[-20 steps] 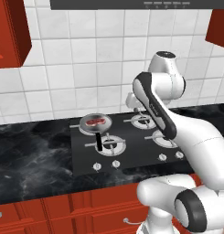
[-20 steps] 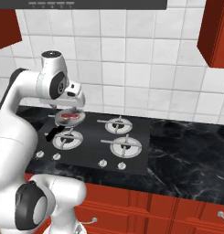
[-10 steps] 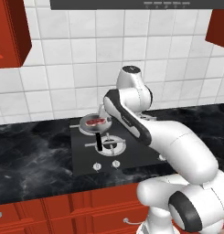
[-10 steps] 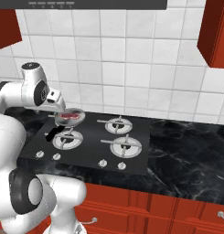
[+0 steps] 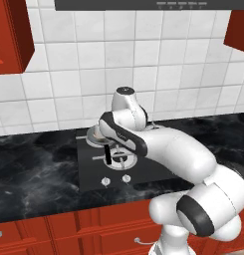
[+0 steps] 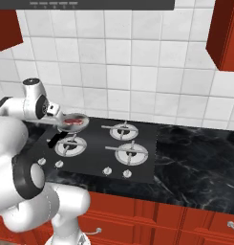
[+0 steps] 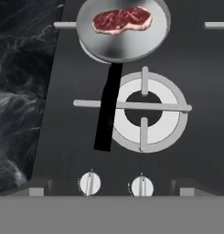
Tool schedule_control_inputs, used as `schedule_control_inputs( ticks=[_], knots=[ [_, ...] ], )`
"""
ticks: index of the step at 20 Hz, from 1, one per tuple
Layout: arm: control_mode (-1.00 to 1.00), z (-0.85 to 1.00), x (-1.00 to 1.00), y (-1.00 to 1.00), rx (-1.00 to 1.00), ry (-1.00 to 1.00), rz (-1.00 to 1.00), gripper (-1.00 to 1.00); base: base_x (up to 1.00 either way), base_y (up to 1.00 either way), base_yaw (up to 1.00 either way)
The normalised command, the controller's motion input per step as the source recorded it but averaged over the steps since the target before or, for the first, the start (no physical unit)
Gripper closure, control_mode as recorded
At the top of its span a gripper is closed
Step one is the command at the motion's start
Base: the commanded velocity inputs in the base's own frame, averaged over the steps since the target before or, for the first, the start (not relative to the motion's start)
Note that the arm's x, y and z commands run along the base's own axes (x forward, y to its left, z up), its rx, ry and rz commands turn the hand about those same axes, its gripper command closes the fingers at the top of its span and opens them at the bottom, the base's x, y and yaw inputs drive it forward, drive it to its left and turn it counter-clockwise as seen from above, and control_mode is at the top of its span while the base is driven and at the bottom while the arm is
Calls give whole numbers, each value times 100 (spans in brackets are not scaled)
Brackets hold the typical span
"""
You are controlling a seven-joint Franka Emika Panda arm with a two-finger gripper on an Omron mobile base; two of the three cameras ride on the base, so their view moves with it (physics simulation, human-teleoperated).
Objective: Pick up the pan with the steak in it and place it on the dining table. Then place the steak on the plate.
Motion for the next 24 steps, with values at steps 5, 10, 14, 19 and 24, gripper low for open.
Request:
schedule_control_inputs(
  ticks=[5,10,14,19,24],
  knots=[
    [-100,-44,11,7,1,0,0,-100,0,0,0],
    [-100,-38,4,5,0,0,0,-100,0,0,0],
    [-100,-36,13,4,0,0,0,-100,0,0,0],
    [-100,-32,25,6,0,-1,0,-100,0,0,0],
    [-100,-24,22,9,0,-1,0,-100,0,0,0]
  ],
)
